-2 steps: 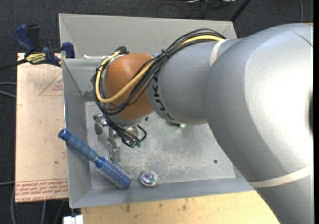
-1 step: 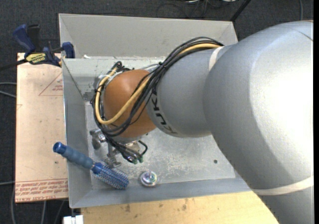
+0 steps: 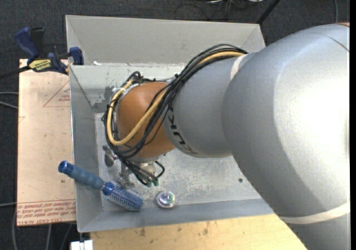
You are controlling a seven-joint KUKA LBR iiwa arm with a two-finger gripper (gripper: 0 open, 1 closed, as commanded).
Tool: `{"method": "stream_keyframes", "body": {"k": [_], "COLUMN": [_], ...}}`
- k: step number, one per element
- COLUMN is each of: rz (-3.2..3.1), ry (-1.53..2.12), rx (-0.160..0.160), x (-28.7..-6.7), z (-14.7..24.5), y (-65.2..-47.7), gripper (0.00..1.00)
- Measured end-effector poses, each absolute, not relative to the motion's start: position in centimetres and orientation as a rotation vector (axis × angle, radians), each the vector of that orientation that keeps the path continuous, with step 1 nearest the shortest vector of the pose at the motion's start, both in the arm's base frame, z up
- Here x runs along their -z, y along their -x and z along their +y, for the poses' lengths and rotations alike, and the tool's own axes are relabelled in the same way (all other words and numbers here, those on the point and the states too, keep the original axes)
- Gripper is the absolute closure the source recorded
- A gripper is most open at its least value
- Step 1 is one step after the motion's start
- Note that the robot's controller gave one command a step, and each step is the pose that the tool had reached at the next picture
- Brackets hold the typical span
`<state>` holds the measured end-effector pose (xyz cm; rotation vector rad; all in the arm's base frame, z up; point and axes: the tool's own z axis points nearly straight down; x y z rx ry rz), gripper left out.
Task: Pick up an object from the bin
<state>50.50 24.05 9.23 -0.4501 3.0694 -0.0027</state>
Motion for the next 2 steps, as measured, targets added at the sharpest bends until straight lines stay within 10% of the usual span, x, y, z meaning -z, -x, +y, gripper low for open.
{"method": "stream_keyframes", "body": {"k": [2], "rz": [3.086], "ry": [0.244], "rx": [0.003], "x": [-9.36], "z": [23.93], "y": [-49.69], "gripper": [0.0]}}
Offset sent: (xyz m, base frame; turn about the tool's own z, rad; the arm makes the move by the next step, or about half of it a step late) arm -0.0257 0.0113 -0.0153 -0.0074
